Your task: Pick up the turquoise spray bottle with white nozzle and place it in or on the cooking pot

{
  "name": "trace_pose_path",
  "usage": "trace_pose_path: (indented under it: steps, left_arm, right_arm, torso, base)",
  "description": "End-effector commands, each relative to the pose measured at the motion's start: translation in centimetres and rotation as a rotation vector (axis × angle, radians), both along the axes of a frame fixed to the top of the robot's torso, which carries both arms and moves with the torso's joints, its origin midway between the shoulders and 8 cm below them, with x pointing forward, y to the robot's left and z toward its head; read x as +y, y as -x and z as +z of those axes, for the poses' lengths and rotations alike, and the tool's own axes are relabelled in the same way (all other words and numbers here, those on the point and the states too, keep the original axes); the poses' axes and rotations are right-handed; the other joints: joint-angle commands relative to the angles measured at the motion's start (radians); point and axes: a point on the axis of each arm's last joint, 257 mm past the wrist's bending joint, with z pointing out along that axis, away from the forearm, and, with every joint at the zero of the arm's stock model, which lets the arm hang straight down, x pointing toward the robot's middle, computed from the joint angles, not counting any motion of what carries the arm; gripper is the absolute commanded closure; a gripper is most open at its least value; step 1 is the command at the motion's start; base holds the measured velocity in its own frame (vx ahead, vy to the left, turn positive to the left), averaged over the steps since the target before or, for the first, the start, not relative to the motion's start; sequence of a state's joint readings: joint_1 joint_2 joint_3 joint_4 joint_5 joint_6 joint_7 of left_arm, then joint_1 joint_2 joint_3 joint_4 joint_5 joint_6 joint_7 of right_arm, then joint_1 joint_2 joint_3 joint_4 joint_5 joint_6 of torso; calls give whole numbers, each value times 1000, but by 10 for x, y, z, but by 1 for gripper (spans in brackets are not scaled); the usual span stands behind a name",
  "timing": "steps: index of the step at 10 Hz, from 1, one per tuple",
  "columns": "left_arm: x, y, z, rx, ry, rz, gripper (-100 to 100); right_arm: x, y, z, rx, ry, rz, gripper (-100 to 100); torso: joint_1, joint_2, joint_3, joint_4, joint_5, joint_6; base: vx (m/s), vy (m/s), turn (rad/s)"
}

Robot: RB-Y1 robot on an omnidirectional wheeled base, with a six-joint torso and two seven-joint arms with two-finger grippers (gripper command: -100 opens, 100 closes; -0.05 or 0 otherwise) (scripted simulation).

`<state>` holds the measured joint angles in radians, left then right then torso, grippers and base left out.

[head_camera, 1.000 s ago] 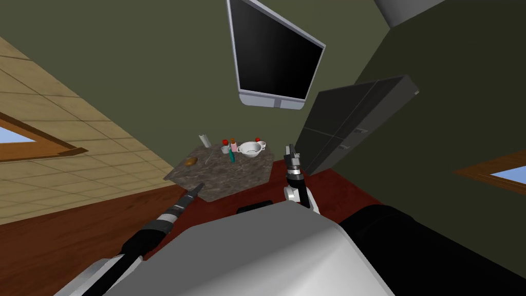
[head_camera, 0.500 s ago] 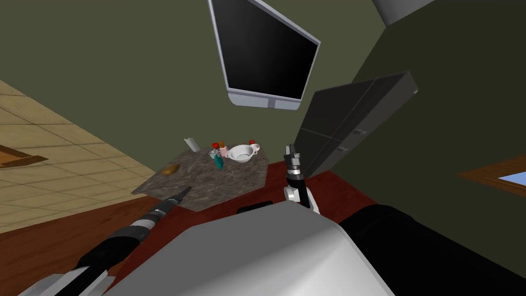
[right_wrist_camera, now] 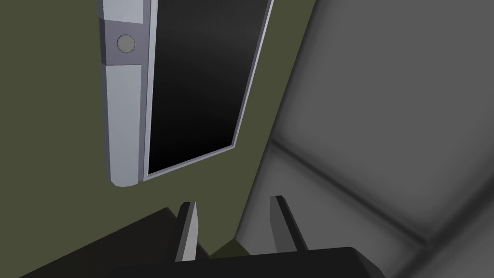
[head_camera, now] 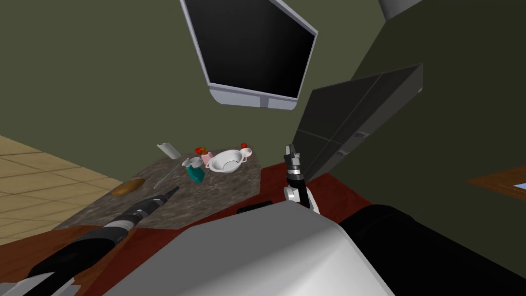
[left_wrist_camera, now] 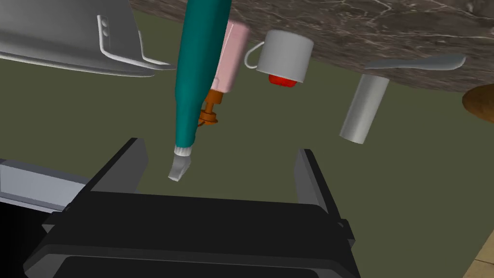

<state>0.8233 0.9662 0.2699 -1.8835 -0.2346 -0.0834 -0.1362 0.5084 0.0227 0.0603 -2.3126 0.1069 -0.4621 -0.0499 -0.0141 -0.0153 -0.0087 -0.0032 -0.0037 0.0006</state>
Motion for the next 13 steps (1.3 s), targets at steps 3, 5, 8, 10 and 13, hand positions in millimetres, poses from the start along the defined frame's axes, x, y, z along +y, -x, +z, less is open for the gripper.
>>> trace_pose_path:
  steps: [3,5,8,10,13]
  left_arm:
    - [38,5,15,31,-139,13,-100]
    - [38,7,10,39,-139,14,-100]
    - [50,5,5,36,-141,45,-100]
    - [47,5,7,37,-141,39,100]
    - [47,6,7,37,-141,40,100]
  right_arm:
    - [0,0,0,0,0,0,0]
    - [0,0,0,0,0,0,0]
    - [0,0,0,0,0,0,0]
    - [0,0,0,0,0,0,0]
    - [0,0,0,0,0,0,0]
  torso:
    - [6,1,1,0,2,0]
    - [7,-1,-1,0,2,0]
    - [15,14,8,3,4,0]
    - [15,16,9,4,4,-1]
    - [15,16,9,4,4,-1]
  base:
    - [223,-131,-61]
    - [175,-76,-34]
    - [18,5,-97]
    - [-3,3,-10]
    - [0,0,0]
